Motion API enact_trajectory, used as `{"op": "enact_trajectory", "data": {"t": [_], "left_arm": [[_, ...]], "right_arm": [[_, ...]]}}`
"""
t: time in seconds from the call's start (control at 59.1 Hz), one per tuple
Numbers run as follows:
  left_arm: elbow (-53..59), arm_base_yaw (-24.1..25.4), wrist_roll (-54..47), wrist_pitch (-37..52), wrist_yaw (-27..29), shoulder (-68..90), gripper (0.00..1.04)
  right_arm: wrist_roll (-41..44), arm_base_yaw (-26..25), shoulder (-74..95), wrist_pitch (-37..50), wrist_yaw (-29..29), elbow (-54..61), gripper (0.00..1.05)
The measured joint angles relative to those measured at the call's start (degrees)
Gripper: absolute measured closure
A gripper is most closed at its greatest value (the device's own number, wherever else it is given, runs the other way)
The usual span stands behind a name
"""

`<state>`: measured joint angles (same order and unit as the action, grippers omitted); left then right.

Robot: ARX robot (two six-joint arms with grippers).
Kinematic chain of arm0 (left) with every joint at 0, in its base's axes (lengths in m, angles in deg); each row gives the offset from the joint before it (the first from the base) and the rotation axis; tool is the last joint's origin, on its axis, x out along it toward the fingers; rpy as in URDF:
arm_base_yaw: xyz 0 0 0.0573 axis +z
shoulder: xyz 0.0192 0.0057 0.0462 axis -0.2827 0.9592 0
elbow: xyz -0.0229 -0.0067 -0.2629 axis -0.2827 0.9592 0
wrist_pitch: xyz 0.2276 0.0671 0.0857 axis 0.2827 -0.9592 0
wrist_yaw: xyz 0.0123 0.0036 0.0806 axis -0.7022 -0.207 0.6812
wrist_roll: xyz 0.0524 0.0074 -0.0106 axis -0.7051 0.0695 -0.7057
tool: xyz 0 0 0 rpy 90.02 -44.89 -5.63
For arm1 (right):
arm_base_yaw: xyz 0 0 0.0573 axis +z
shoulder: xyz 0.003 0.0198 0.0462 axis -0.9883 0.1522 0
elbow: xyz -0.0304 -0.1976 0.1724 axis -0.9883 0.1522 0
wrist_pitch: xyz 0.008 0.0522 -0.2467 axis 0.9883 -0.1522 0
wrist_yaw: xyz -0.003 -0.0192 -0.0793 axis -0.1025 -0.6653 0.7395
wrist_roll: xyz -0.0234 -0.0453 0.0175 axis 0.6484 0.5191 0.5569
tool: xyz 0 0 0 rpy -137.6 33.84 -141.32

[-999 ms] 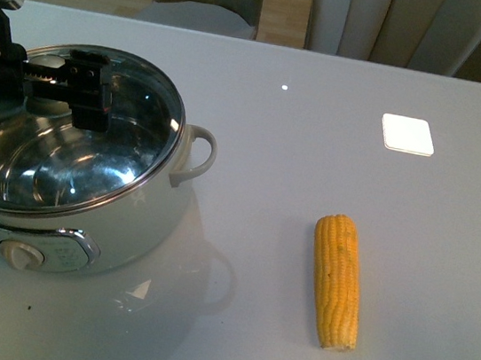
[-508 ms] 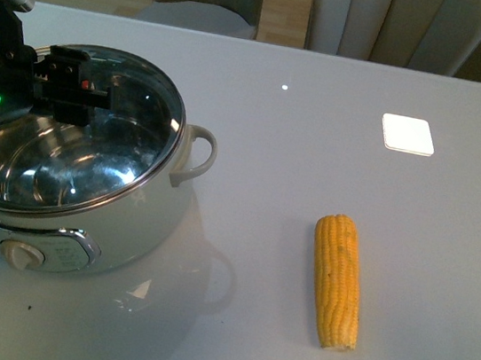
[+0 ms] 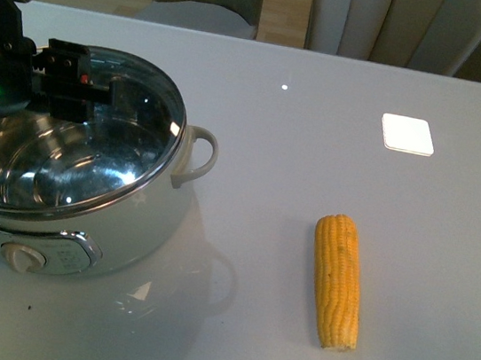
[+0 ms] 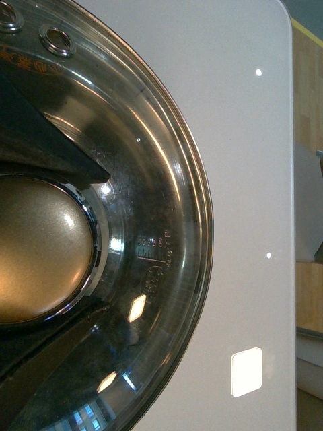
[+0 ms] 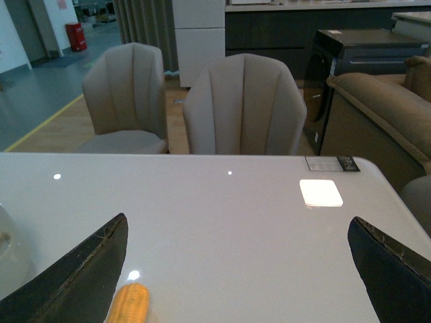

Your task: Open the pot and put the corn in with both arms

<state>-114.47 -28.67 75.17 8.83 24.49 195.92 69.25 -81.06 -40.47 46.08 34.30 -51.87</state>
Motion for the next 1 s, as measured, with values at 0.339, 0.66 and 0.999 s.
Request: {"op": "enact_trajectory", "data": {"t": [0.339,0.66,0.999], "left_arm": [[-0.1,2.7,-0.2,-7.4,-1.5,-14.1,0.61],[2.3,18.9,-1.0,-10.2,-10.6,-27.8,0.61],[7.8,48.8,-7.8,1.0,-24.6,-20.4,0.61]], "right_arm": [[0.0,0.0,0.0,0.0,0.0,0.0,0.09],[0.0,0.0,0.0,0.0,0.0,0.0,0.09],[0.0,0.0,0.0,0.0,0.0,0.0,0.09]]}}
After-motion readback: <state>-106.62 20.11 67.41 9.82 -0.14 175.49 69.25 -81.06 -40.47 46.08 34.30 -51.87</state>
